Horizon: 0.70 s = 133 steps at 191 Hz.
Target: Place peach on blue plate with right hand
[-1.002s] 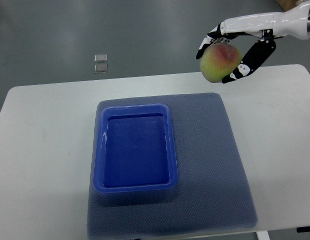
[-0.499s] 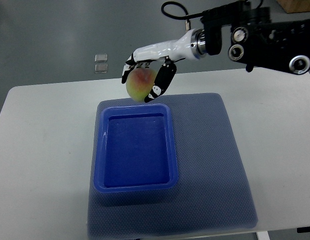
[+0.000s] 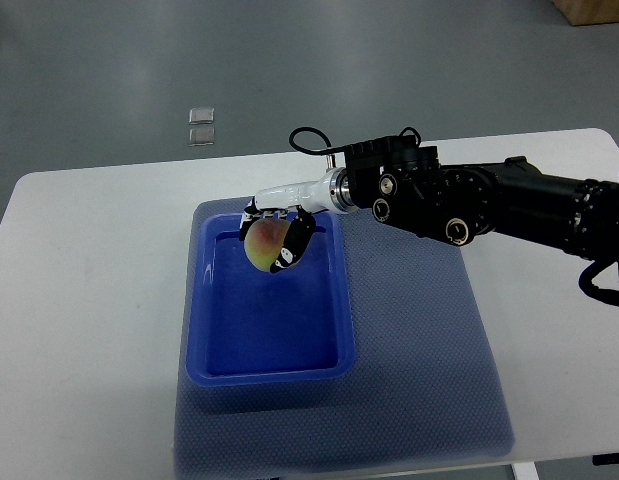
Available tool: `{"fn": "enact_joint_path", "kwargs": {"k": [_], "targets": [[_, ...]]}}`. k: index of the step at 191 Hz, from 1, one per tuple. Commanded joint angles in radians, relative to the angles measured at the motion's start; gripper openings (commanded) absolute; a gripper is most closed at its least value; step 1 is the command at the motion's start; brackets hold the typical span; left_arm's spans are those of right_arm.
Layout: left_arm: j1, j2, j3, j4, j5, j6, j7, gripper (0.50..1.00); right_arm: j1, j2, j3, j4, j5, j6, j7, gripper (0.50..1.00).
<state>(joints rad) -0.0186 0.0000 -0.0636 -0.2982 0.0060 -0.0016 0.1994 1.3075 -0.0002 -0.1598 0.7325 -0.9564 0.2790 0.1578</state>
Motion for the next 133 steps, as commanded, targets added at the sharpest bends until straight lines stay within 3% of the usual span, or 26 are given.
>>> {"fn": "enact_joint_path", "kwargs": {"k": [1,22,30,36,39,40,41,42,43,47,52,61,62,68,89,90,94,133], "targets": [[0.000,0.000,0.002,-0.001,0.000,0.000,0.000,1.000,-0.028,0.000,0.002,-0.005,-0.004,0.000,-0.001,0.500],[0.000,0.000,0.002,-0.001,0.000,0.000,0.000,1.000,-0.045,0.000,0.002,-0.007,-0.004,0.000,-0.001,0.500],[0.000,0.000,0.004,-0.001,0.000,0.000,0.000,1.000,-0.059,0.000,0.002,-0.010,-0.004,0.000,-0.001,0.525],[0.000,0.000,0.004,-0.001,0.000,0.000,0.002,1.000,-0.060,0.000,0.002,-0.010,-0.004,0.000,-0.001,0.584],[0.000,0.000,0.004,-0.001,0.000,0.000,0.002,1.000,-0.062,0.000,0.002,-0.010,-0.004,0.000,-0.001,0.647],[0.000,0.000,0.004,-0.001,0.000,0.000,0.002,1.000,-0.062,0.000,0.002,-0.010,-0.004,0.000,-0.001,0.648],[0.000,0.000,0.004,-0.001,0.000,0.000,0.002,1.000,-0.062,0.000,0.002,-0.010,-0.002,0.000,-0.001,0.684],[0.000,0.000,0.004,-0.001,0.000,0.000,0.002,1.000,-0.062,0.000,0.002,-0.010,-0.002,0.000,-0.001,0.684],[0.000,0.000,0.004,-0.001,0.000,0.000,0.002,1.000,-0.062,0.000,0.003,-0.010,-0.002,0.000,-0.001,0.719],[0.000,0.000,0.004,-0.001,0.000,0.000,0.000,1.000,-0.062,0.000,0.003,-0.010,-0.002,0.000,-0.001,0.764],[0.000,0.000,0.004,-0.001,0.000,0.000,0.002,1.000,-0.065,0.000,0.003,-0.010,-0.002,0.002,-0.001,0.791],[0.000,0.000,0.004,-0.001,0.000,0.000,0.002,1.000,-0.065,0.000,0.003,-0.010,-0.002,0.002,-0.001,0.791],[0.000,0.000,0.004,-0.001,0.000,0.000,0.002,1.000,-0.065,0.000,0.005,-0.010,-0.001,0.002,-0.001,0.855],[0.000,0.000,0.002,-0.001,0.000,0.000,0.002,1.000,-0.065,0.000,0.006,-0.010,0.001,0.002,-0.001,0.895],[0.000,0.000,0.004,-0.001,0.000,0.000,0.000,1.000,-0.063,0.000,0.010,-0.010,0.004,0.003,-0.001,0.905],[0.002,0.000,0.004,0.001,0.000,0.000,0.002,1.000,-0.062,0.000,0.013,-0.009,0.005,0.006,-0.001,0.925],[0.002,0.000,0.004,-0.001,0.000,0.000,0.002,1.000,-0.059,0.000,0.014,-0.008,0.005,0.009,-0.001,0.930],[0.000,0.000,0.004,0.001,0.000,0.000,0.002,1.000,-0.014,0.000,0.048,-0.002,0.018,0.008,-0.001,0.930]]}}
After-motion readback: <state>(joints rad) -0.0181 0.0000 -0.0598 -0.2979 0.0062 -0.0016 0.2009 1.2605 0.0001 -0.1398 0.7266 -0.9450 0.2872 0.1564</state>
